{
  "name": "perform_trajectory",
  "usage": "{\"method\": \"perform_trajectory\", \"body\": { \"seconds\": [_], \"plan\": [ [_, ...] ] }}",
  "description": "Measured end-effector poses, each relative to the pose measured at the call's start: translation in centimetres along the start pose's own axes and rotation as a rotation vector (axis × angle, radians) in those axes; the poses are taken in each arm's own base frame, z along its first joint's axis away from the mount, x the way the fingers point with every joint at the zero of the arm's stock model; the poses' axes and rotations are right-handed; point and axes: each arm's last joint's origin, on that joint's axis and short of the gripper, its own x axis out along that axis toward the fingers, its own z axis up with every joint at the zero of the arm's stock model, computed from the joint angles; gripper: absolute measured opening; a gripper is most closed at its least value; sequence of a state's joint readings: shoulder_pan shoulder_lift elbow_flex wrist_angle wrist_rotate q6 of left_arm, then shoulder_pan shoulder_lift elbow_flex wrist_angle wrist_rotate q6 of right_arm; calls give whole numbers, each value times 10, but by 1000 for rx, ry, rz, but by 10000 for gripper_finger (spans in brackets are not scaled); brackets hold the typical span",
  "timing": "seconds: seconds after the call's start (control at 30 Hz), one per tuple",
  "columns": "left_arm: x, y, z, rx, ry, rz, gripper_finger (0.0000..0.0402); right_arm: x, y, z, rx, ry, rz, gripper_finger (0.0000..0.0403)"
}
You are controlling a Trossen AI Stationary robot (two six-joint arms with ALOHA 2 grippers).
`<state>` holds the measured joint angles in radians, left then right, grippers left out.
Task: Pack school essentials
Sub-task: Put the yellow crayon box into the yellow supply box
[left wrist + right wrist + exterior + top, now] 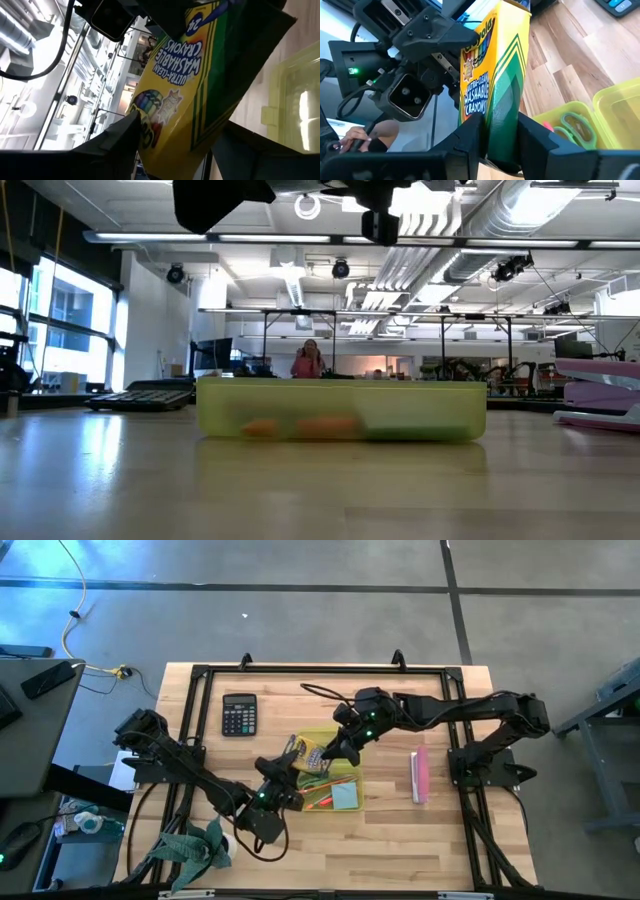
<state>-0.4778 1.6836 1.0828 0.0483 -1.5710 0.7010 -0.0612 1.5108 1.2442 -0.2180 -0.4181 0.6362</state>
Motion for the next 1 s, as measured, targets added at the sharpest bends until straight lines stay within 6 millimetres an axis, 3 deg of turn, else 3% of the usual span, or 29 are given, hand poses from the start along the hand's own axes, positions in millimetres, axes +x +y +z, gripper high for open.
{"method": "perform_trajectory", "body": {
  "seconds": [0.63, 1.0],
  "plan": [
    [2, 0, 1, -61, -1, -7, 211, -6, 3, 0, -27, -4, 0, 94],
    [2, -4, 4, -266, -114, -184, 211, -19, 8, -2, -52, 0, -28, 94]
  ]
}}
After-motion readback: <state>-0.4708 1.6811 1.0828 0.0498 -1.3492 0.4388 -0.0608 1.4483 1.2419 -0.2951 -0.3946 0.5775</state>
